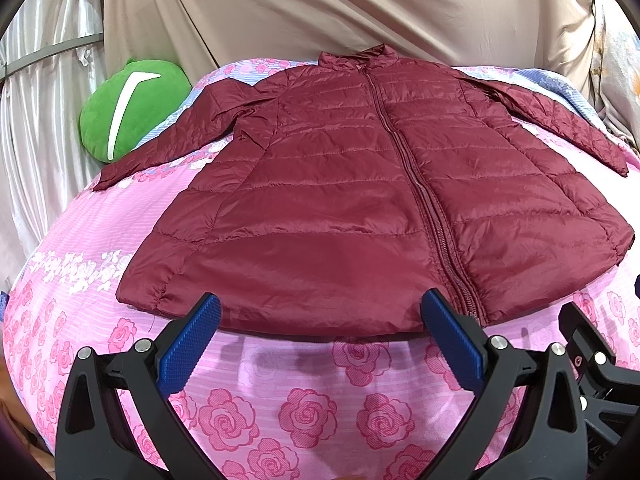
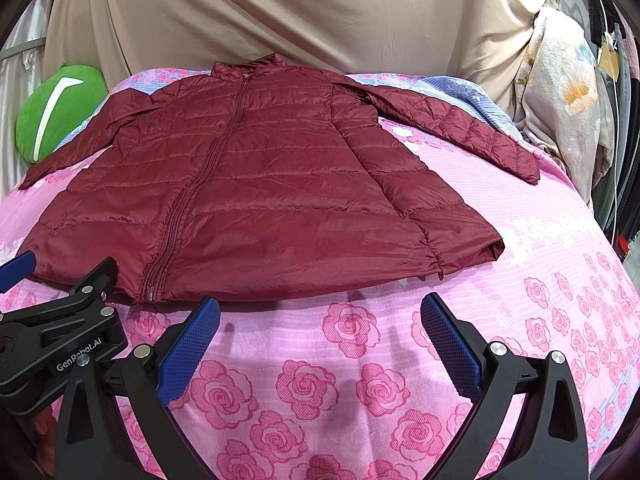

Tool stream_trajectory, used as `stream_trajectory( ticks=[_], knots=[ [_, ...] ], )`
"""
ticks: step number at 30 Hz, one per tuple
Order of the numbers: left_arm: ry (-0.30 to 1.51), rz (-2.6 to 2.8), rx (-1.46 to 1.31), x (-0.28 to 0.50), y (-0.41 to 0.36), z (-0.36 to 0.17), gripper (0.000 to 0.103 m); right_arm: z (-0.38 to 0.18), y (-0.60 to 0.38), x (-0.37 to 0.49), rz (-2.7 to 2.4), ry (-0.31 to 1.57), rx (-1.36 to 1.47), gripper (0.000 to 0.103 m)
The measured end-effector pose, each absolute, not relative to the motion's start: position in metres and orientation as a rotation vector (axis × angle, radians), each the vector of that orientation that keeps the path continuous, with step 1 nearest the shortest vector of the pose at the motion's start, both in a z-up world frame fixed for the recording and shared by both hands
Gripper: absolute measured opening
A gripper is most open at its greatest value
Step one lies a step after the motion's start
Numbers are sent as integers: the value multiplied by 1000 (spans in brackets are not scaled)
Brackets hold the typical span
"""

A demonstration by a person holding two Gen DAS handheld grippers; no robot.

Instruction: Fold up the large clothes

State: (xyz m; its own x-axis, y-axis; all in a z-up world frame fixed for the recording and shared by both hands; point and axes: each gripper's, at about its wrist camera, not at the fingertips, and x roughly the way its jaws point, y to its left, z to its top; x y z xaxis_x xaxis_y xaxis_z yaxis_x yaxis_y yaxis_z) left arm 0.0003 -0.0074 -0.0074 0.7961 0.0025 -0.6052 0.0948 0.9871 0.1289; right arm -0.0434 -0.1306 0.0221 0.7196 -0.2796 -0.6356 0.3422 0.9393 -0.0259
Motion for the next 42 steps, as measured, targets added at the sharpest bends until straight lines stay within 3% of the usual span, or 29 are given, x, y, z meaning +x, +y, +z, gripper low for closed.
stream_trajectory(
  ticks=[21,25,31,34,37,42],
  knots=[
    [701,-126,73,4,4,-7,98,22,-146,-38,-283,724,172,98],
    [739,-141,22,24,21,9,98,35,-199,-26,-327,722,231,98],
    [662,-117,25,72,45,45,98,53,-361,14,-573,686,300,98],
    [634,-69,49,101,54,58,98,40,-450,39,-612,706,466,98],
    [617,-48,60,124,58,66,98,12,-532,61,-629,732,704,85],
    [623,-14,35,173,68,73,98,0,-575,84,-679,696,749,84]
  ],
)
